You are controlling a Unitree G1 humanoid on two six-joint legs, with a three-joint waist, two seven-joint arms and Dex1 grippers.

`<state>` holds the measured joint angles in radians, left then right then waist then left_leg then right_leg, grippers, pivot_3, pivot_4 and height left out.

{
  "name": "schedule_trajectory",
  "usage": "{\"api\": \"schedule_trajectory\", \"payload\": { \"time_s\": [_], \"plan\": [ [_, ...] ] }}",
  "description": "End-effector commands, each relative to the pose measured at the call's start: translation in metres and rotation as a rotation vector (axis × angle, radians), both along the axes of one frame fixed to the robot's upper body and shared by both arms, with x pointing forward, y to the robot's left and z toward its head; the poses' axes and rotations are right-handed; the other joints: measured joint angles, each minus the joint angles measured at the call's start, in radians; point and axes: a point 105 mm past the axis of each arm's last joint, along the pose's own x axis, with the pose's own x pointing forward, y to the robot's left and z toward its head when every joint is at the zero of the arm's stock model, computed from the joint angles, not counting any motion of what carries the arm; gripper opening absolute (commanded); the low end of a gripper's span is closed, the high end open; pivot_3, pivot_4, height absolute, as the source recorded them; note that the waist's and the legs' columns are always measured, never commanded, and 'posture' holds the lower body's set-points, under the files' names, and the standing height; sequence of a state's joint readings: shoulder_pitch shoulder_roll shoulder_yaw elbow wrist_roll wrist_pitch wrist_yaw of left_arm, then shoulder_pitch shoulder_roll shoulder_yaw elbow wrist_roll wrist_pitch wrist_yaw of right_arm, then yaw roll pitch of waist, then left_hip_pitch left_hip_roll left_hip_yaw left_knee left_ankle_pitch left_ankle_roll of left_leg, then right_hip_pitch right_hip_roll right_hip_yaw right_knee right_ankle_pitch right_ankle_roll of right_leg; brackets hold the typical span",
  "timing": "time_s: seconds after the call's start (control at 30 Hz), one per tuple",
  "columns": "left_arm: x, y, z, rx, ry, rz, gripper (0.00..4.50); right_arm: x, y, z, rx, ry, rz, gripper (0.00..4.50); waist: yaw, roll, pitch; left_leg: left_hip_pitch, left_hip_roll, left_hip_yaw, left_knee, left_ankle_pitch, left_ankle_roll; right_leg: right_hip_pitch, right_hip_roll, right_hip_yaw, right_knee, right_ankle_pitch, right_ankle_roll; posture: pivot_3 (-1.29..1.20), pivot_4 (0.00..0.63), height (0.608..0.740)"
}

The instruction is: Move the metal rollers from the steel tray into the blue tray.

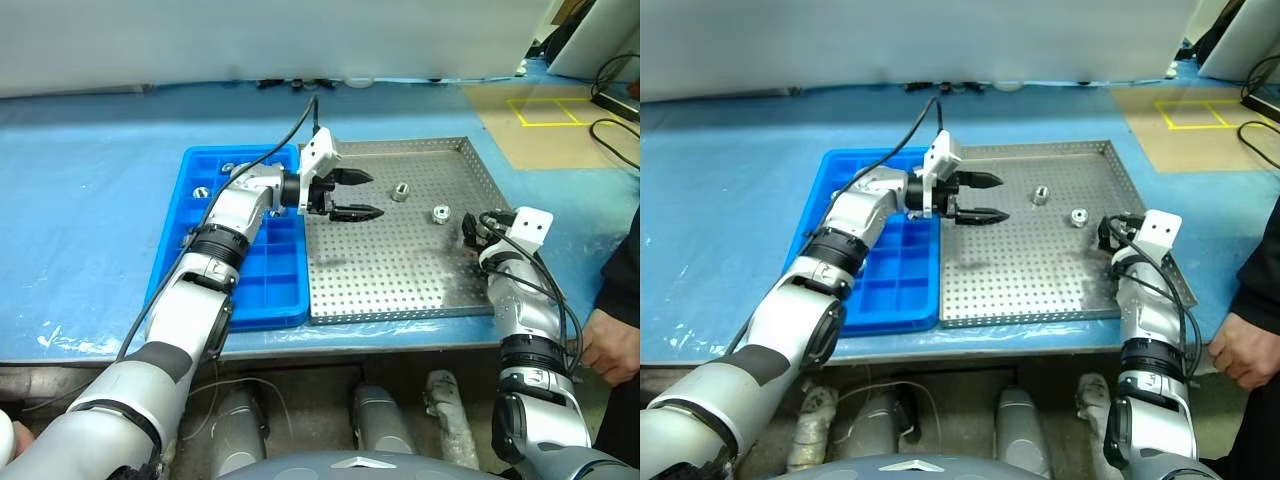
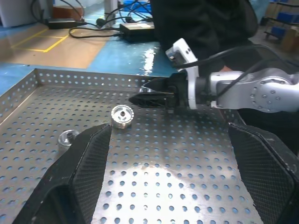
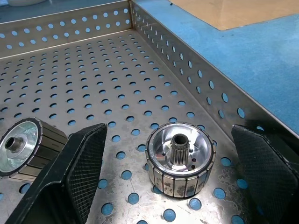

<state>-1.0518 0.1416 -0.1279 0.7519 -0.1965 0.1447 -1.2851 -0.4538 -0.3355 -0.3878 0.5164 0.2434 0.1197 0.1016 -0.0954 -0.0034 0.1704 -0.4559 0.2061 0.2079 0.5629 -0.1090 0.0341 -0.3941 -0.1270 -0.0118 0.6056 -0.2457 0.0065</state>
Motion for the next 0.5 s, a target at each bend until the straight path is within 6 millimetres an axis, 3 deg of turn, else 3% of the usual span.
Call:
{"api": "schedule_trajectory", "payload": {
  "time_s": [0.03,0.2,0.23,0.5],
  "plan": [
    [-0.005,-0.005,0.012,-0.01,-0.044,-0.035,4.19,-0.004,-0.001,-0.019,0.022,0.053,-0.019,3.56,0.0,0.0,0.0,0.0,0.0,0.0,0.0,0.0,0.0,0.0,0.0,0.0,0.0,0.0,-0.001,-0.52,0.15,0.74],
    [-0.003,-0.003,0.012,-0.008,-0.043,-0.024,4.19,-0.005,0.005,-0.024,0.026,0.061,0.006,1.76,0.0,-0.002,-0.001,0.003,0.0,0.0,0.0,0.0,0.0,0.001,0.001,0.001,0.0,0.001,-0.001,-0.51,0.15,0.74],
    [-0.002,-0.003,0.012,-0.01,-0.042,-0.019,4.19,-0.005,0.006,-0.024,0.024,0.065,0.007,1.59,0.0,-0.002,-0.001,0.003,0.0,0.0,0.0,0.0,-0.001,0.001,0.001,0.001,0.0,0.001,-0.001,-0.51,0.15,0.74],
    [0.0,0.003,0.016,-0.018,-0.048,-0.002,4.19,0.001,0.012,-0.004,0.004,0.021,0.039,1.6,0.001,-0.003,-0.001,0.002,0.0,0.0,-0.002,0.0,-0.001,-0.002,0.001,0.002,0.0,0.001,-0.001,-0.48,0.15,0.74]
  ]
}}
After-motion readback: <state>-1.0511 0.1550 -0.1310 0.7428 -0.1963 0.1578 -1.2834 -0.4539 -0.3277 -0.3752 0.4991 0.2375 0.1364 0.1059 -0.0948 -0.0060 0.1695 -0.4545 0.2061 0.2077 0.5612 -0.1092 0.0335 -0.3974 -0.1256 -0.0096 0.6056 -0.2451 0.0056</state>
